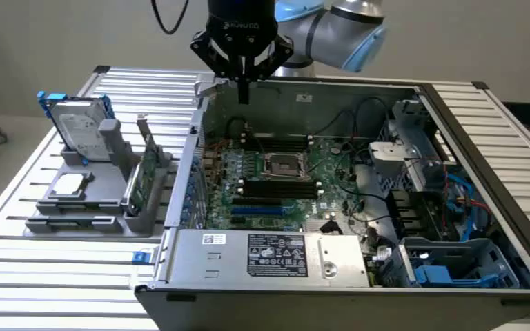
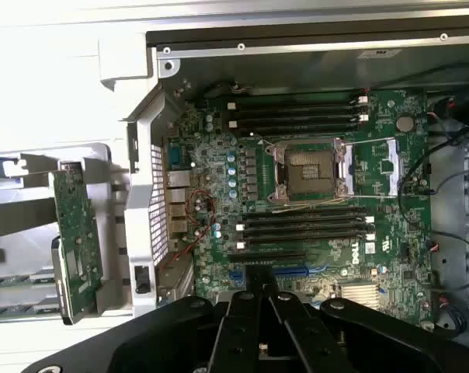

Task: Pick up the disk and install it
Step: 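Reach for the disk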

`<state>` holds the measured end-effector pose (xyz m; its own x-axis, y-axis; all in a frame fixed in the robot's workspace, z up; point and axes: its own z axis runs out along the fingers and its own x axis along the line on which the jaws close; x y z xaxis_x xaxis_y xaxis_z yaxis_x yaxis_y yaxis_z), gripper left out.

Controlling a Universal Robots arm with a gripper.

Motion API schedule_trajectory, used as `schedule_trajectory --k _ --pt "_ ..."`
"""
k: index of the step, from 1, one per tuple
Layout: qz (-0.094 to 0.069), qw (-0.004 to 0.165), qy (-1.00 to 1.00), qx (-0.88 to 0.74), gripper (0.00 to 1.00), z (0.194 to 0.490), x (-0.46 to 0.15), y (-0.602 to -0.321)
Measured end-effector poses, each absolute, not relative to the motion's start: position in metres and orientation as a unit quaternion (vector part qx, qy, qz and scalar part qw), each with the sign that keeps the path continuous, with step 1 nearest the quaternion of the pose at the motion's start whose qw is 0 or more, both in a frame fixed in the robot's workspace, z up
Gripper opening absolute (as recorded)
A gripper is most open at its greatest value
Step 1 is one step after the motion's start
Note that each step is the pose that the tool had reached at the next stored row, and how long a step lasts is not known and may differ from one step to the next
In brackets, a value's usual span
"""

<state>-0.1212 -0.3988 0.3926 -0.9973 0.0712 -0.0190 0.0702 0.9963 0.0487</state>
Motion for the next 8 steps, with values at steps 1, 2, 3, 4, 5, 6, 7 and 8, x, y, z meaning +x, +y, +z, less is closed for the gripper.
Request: schedule_trajectory --k 1,2,3,4,5,6,7,8 --pt "0.024 0.010 0.999 0.035 0.11 0.3926 -0.1212 -0.3988" --pt "0.024 0.010 0.999 0.035 0.11 0.3926 -0.1212 -0.3988" --pt "0.024 0.010 0.999 0.035 0.11 0.3926 -0.1212 -0.3988" --pt "0.024 0.010 0.999 0.035 0.11 0.3926 -0.1212 -0.3988" --pt "0.024 0.010 0.999 0.035 0.11 0.3926 -0.1212 -0.3988" --pt "0.024 0.010 0.999 0.035 0.11 0.3926 -0.1212 -0.3988" --pt "0.024 0.010 0.999 0.035 0.11 0.3926 -0.1212 -0.3988" --pt "0.024 0.010 0.999 0.035 0.11 0.3926 -0.1212 -0.3988"
